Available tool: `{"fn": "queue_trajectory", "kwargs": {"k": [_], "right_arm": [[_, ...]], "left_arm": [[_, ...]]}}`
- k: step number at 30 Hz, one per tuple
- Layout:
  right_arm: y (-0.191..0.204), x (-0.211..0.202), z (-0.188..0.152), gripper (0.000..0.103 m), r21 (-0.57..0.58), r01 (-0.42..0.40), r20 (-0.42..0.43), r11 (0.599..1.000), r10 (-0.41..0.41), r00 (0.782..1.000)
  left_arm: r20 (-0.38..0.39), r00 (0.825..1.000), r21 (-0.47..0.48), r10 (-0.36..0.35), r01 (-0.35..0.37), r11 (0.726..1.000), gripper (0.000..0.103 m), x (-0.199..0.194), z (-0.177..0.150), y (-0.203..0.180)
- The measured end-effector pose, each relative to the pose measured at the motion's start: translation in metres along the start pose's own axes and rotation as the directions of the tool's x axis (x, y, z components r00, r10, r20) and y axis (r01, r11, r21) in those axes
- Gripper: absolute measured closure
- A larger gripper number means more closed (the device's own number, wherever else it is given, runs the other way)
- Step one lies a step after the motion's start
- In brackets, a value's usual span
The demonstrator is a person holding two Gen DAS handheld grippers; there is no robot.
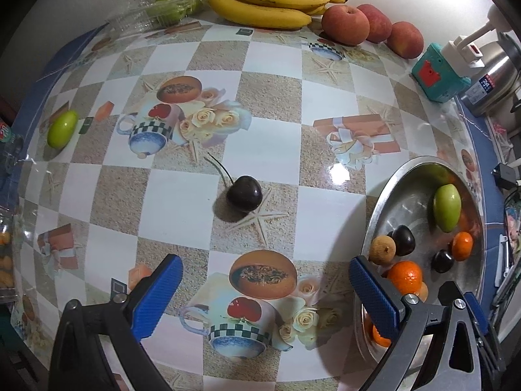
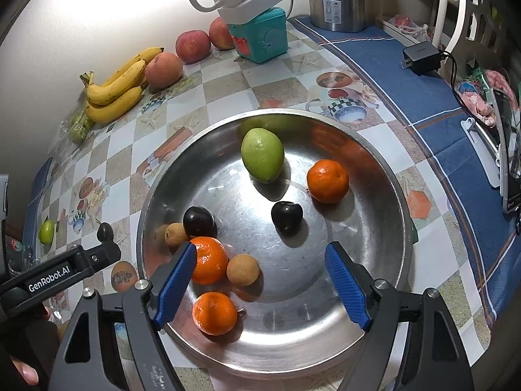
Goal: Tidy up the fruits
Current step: 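Move the left tool toward a green lime while the right tool approaches the dark cherry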
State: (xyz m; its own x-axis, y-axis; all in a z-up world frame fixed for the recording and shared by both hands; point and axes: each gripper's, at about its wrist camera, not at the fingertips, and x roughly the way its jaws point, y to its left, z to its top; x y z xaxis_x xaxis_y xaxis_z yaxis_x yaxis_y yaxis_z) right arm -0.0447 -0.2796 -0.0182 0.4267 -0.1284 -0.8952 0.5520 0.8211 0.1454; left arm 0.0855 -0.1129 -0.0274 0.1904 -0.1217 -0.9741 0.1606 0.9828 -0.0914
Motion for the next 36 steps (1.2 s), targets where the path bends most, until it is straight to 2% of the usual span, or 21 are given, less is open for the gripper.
{"fn": "queue_trajectory", "kwargs": {"k": [1,2,4,16,21,26,31,36], "right_arm": [[0.0,0.0,0.0,0.021,0.0,-0.001,0.001,1.0,0.001,1.0],[0.0,0.0,0.0,0.016,-0.001,-0.001,0.002,1.0,0.001,1.0],[0.0,0.0,0.001,0.0,-0.001,-0.001,0.006,1.0,0.001,1.0],[0.003,-0.001,0.001,0.0,-0.017,-0.005,0.034,1.0,0.006,0.999],[0.007,-0.002,0.0,0.0,-0.024,-0.012,0.04,1.0,0.013,0.999],[0.016,-0.002,-0.001,0.0,-0.037,-0.012,0.036,0.999,0.013,0.999],[0.032,-0.001,-0.002,0.0,-0.054,-0.028,0.025,0.998,0.029,0.999],[0.058,-0.004,0.001,0.0,-0.093,-0.053,0.033,0.994,0.056,0.998]], "left_arm": [[-0.002,1.0,0.0,0.0,0.0,1.0,0.0,0.001,0.0,0.0],[-0.003,1.0,0.0,0.0,0.0,1.0,0.0,0.001,0.0,0.0],[-0.004,1.0,0.005,0.004,-0.004,1.0,0.0,0.001,-0.001,0.0],[0.012,1.0,0.005,0.007,-0.007,1.0,0.0,-0.003,0.003,0.003],[0.046,0.999,0.016,0.007,-0.008,1.0,0.0,-0.011,0.009,0.009],[0.091,0.995,0.065,0.04,-0.046,0.997,0.0,-0.019,0.016,0.017],[0.137,0.988,0.103,0.065,-0.08,0.992,0.0,-0.029,0.026,0.038],[0.174,0.981,0.048,0.091,-0.101,0.994,0.0,-0.039,0.035,0.08]]}}
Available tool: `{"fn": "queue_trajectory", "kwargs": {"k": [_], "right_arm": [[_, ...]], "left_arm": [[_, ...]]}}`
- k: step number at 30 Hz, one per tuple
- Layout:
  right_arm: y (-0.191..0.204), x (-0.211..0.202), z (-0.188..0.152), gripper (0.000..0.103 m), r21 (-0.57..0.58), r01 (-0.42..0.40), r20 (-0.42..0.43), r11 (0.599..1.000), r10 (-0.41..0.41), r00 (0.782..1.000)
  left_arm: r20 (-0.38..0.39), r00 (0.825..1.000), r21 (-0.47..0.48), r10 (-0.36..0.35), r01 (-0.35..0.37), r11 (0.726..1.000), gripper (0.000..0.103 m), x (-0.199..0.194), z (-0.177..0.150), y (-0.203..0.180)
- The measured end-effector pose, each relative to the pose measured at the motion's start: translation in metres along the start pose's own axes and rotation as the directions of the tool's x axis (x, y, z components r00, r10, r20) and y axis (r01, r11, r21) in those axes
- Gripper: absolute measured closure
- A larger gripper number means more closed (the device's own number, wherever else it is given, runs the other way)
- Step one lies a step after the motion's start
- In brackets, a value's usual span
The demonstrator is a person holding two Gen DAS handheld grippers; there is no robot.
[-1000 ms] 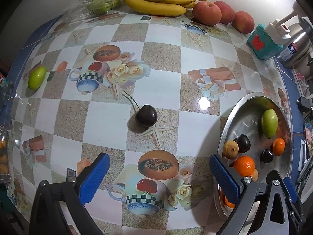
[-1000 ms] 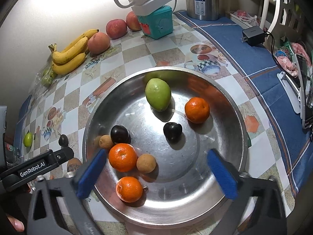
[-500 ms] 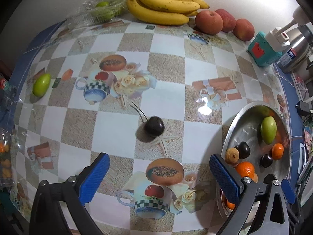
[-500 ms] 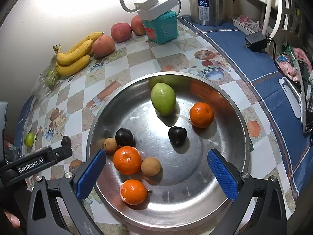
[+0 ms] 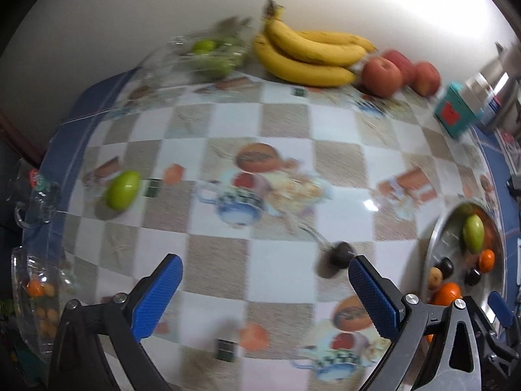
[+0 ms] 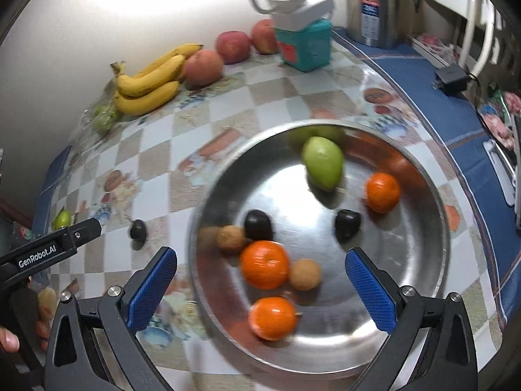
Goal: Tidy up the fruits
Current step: 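Move the left tool toward a green lime while the right tool approaches the dark cherry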
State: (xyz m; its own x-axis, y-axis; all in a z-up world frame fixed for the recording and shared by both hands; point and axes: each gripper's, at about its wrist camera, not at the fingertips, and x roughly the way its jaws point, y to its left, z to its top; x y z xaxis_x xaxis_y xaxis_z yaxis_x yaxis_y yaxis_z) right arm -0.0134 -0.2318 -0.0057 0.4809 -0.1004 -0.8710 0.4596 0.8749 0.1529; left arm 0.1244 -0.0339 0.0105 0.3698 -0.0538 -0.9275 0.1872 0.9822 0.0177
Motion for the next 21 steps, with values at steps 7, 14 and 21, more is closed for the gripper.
{"fn": "queue_trajectory", "kwargs": {"k": [7,14,21], "right_arm": [[0.055,0.002,0.006,0.0,-0.098,-0.052,0.011,0.994,0.054,0.999],[0.105,0.022,0.003,0.0,-0.15,-0.121,-0.066,0.981,0.112,0.992],[0.135,0.042,0.003,0.0,-0.195,-0.126,-0.117,0.973,0.104,0.988]], "left_arm": [[0.003,0.999,-0.082,0.047,-0.046,0.996,0.0,0.004,0.003,0.053],[-0.035,0.998,-0.13,0.046,-0.05,0.99,0.0,0.017,0.0,0.088],[-0.015,0.998,-0.085,0.058,-0.059,0.995,0.001,0.021,0.013,0.116]]}}
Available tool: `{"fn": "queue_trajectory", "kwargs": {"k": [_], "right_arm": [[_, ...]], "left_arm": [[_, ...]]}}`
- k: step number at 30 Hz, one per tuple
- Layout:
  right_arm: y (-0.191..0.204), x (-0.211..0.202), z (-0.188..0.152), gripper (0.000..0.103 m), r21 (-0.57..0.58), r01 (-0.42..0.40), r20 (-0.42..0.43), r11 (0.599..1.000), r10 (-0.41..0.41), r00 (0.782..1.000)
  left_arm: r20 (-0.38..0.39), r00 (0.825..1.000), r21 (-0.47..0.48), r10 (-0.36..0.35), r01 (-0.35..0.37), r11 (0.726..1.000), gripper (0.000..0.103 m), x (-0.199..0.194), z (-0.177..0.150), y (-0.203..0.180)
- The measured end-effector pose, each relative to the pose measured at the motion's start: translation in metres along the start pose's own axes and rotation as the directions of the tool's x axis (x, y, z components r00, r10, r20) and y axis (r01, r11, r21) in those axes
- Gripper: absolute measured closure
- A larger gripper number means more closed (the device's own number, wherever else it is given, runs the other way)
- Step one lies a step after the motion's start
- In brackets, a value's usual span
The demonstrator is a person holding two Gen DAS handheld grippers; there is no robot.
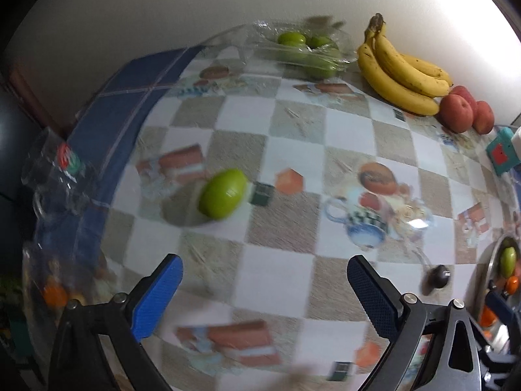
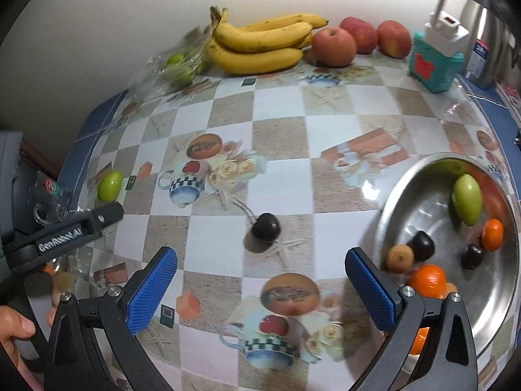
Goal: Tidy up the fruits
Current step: 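Move the left tool toward a green lime while the right tool approaches the dark cherry, then grasp the green lime with the left tool while the right tool grasps the dark cherry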
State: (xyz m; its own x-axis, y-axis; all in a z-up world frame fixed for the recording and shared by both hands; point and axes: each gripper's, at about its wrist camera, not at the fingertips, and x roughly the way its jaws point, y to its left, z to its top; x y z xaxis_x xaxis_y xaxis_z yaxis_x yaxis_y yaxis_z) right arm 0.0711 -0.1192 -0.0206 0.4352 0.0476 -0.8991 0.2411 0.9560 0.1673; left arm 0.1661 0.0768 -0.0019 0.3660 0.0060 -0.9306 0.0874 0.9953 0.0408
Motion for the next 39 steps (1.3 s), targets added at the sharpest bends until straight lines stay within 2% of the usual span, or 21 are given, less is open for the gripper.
{"fn": "queue_trajectory", "kwargs": {"k": [5,9,10,13,22,23,25,27,30,39], "right_arm": [[0.007,0.014,0.004,0.001,-0.015,0.024,-0.027,1.0,-0.025,0.999],[0.006,0.025,0.008,0.001,-0.013,0.036,-0.058,0.999,-0.037,0.998],[0.006,0.028,0.008,0.003,-0.012,0.042,-0.064,0.999,-0.043,0.997],[0.006,0.036,0.01,0.019,-0.009,0.043,-0.088,0.999,-0.044,0.995],[0.004,0.053,0.012,0.044,-0.023,0.078,-0.126,0.997,-0.081,0.989],[0.004,0.054,0.012,0.05,-0.024,0.081,-0.127,0.996,-0.083,0.988],[0.002,0.056,0.012,0.056,-0.017,0.083,-0.131,0.996,-0.084,0.988],[0.001,0.058,0.012,0.057,-0.01,0.08,-0.134,0.997,-0.081,0.988],[-0.001,0.058,0.013,0.065,-0.009,0.086,-0.129,0.996,-0.087,0.988],[-0.002,0.058,0.013,0.076,-0.005,0.06,-0.125,0.998,-0.061,0.99]], "left_arm": [[-0.001,0.998,-0.017,-0.056,0.056,0.998,0.005,0.007,0.023,0.031],[-0.042,0.996,0.001,-0.085,0.085,0.996,0.011,0.023,0.036,0.04],[-0.047,0.995,0.006,-0.084,0.084,0.996,0.012,0.027,0.038,0.041],[-0.061,0.995,0.02,-0.076,0.078,0.997,0.014,0.038,0.042,0.04],[-0.089,0.994,0.045,-0.057,0.061,0.997,0.028,0.061,0.051,0.037],[-0.09,0.994,0.051,-0.057,0.061,0.997,0.031,0.062,0.052,0.036],[-0.105,0.993,0.057,-0.054,0.061,0.997,0.046,0.068,0.053,0.034],[-0.118,0.992,0.053,-0.045,0.051,0.997,0.051,0.074,0.053,0.034],[-0.126,0.991,0.045,-0.038,0.044,0.998,0.06,0.079,0.053,0.035],[-0.13,0.991,0.032,-0.044,0.049,0.998,0.06,0.075,0.046,0.035]]}}
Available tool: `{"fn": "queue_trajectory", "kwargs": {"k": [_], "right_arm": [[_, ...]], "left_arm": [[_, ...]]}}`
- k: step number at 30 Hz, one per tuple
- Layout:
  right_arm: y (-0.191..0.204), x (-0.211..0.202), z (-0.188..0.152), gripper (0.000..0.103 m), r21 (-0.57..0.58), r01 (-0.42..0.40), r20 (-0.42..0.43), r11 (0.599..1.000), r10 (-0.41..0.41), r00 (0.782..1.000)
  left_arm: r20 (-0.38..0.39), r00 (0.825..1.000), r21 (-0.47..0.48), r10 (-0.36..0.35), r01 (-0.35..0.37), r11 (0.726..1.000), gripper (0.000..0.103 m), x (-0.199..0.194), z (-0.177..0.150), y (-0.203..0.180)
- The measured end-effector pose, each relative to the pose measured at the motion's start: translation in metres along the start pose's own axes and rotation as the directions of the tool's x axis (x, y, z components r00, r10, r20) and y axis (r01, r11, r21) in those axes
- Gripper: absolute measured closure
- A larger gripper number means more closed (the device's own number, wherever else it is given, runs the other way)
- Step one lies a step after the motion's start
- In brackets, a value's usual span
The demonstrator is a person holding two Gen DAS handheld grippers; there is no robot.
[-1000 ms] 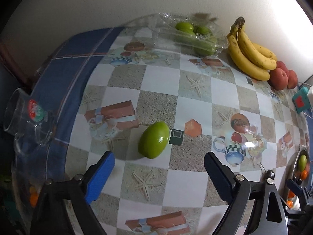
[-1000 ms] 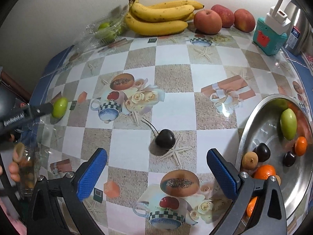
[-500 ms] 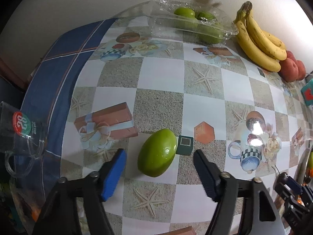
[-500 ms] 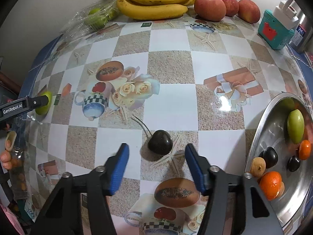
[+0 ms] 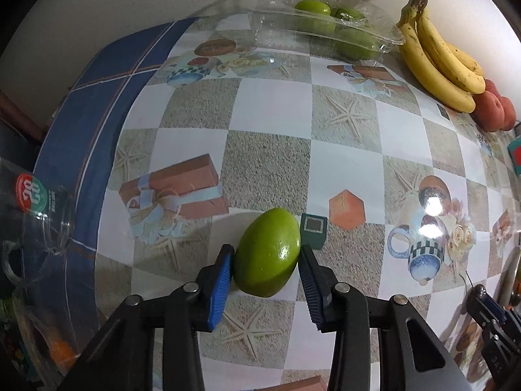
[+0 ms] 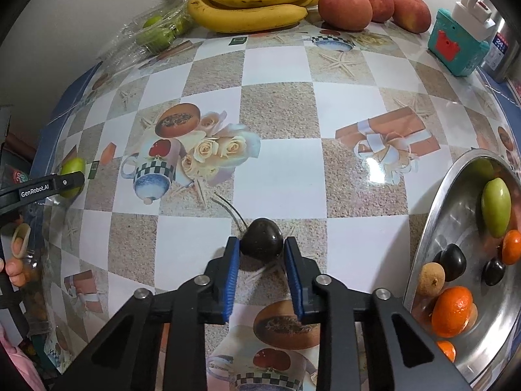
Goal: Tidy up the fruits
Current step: 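Grasp the green lime with the left tool while the right tool grasps the dark cherry, then carry the green lime and the dark cherry in both tools over the steel basin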
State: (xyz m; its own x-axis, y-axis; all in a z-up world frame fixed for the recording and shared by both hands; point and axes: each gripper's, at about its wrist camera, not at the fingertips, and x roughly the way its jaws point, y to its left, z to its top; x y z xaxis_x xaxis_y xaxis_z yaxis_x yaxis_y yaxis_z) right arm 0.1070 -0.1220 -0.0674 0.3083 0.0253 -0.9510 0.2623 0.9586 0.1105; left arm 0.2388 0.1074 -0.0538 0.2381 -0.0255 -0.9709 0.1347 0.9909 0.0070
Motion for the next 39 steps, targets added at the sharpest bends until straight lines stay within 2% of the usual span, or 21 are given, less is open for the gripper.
{"fn": "queue_trajectory", "kwargs": {"k": [6,17,29,39], "right_arm": [[-0.002,-0.006,-0.002,0.077,0.013,-0.027,0.011,1.0,0.027,1.0],[-0.017,-0.046,-0.022,0.077,0.036,-0.055,0.065,0.998,0.053,0.997],[-0.064,-0.072,-0.049,0.077,0.118,-0.072,0.114,0.99,0.059,0.992],[-0.119,-0.098,-0.05,0.077,0.242,-0.079,0.191,0.967,0.032,0.981]], "left_arm": [[0.016,0.999,-0.055,-0.028,0.029,0.998,0.06,-0.016,-0.015,-0.003],[0.091,0.99,-0.072,-0.105,0.111,0.991,0.06,-0.074,-0.044,-0.038],[0.154,0.967,-0.033,-0.204,0.212,0.977,0.06,-0.114,-0.07,-0.121],[0.142,0.949,0.096,-0.28,0.268,0.959,0.06,-0.12,-0.087,-0.203]]}}
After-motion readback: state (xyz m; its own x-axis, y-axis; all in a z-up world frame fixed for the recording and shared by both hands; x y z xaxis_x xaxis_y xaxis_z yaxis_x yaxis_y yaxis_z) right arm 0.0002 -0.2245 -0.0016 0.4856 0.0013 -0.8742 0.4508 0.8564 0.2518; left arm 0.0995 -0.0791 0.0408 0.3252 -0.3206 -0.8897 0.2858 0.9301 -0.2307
